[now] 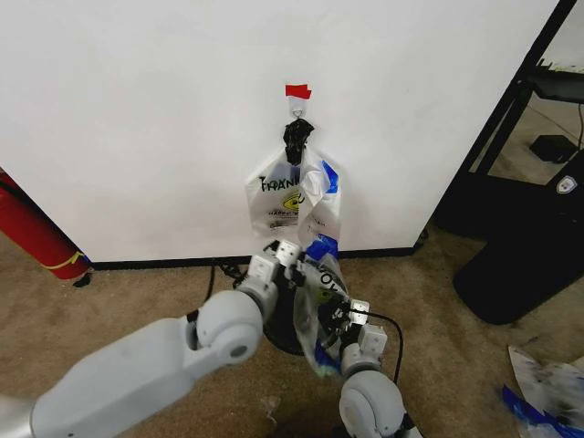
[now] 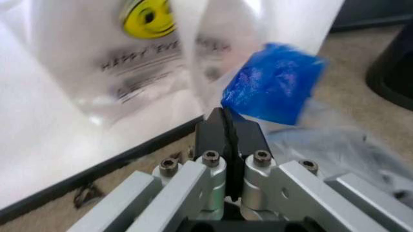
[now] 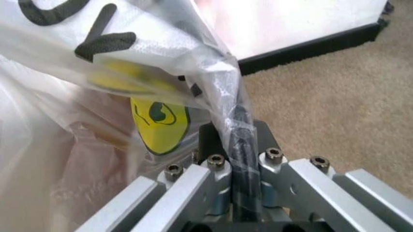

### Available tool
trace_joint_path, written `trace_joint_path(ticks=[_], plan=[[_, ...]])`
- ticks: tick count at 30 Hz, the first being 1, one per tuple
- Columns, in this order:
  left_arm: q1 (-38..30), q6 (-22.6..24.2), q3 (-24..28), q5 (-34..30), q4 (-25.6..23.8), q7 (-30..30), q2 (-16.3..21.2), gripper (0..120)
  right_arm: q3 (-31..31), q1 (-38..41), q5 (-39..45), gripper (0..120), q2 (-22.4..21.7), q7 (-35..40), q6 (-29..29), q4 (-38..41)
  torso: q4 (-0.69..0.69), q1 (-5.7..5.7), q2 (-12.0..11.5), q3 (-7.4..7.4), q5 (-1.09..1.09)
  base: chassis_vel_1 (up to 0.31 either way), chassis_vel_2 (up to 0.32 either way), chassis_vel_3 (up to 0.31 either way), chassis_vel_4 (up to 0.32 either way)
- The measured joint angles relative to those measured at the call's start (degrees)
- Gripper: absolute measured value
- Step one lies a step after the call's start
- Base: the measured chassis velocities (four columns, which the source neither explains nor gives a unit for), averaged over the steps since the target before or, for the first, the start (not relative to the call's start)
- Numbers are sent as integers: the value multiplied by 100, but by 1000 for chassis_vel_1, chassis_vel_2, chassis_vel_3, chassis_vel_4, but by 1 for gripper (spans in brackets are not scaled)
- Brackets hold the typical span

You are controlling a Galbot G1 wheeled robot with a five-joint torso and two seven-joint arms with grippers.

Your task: Pick up the garbage bag from the wall and place it over the trash bin.

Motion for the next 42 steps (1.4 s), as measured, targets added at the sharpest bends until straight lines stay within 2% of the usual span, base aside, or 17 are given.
trace_joint_path(ticks=[9,22,27,28,36,41,42], plan=[[79,188,-412,-728,119,-238,218,0,65,-141,42,0,-110,-187,213,164,-1,0,0,0,0,0,0,0,0],[139,247,-888,-1126,470,-65,490,0,266,-290,427,0,-341,-517,446,317,-1,0,0,0,0,0,0,0,0],[477,248,-1244,-1131,501,94,677,0,376,-255,831,0,-507,-800,622,336,1,0,0,0,1,0,0,0,0],[555,248,-1320,-1132,495,118,707,0,391,-239,909,0,-533,-830,650,342,4,0,0,0,1,0,0,0,0],[981,255,-1666,-1156,418,322,862,0,537,-201,1205,0,-565,-841,738,372,0,0,0,0,0,0,0,0,0],[1433,297,-2120,-1172,63,298,828,1,542,-202,1292,0,-466,-690,720,385,-2,0,0,0,0,0,0,0,0],[1609,275,-2296,-1127,-141,212,807,8,544,-199,1292,0,-423,-635,710,385,0,0,0,0,0,0,0,0,0]])
